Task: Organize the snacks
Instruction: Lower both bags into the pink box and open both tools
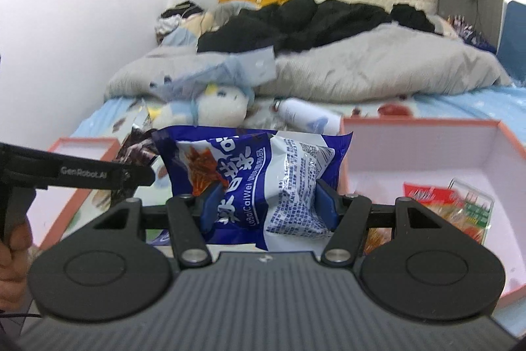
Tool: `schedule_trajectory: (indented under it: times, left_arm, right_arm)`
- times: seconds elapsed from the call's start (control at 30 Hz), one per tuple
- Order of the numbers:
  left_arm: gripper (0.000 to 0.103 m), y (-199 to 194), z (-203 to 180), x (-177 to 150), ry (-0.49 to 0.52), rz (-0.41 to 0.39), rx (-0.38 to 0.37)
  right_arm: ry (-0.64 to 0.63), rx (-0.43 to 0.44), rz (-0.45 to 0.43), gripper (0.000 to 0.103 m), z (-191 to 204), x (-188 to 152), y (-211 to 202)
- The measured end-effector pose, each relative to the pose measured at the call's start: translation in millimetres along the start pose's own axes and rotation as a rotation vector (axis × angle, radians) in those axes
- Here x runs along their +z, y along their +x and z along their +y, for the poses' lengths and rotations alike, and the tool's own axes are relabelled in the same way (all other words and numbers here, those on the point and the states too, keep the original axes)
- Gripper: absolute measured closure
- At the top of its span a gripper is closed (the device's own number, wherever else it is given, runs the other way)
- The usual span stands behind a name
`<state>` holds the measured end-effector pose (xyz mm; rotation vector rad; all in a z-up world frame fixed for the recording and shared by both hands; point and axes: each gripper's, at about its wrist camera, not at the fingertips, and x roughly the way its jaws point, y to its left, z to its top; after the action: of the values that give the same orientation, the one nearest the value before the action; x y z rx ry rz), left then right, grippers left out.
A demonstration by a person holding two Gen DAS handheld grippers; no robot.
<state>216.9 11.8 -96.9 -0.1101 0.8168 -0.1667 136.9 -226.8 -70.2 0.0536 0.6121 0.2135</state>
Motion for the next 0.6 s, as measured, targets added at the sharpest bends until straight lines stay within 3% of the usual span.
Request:
schedule_trajectory:
  times: [0.6]
  left_arm:
    - [0.057, -40.6, -71.6, 57.8, 0.063, -0.136, -0.151]
  right_arm:
    - [0.003, -0.13, -0.156, 0.041, -48.5, 49.7, -50.2]
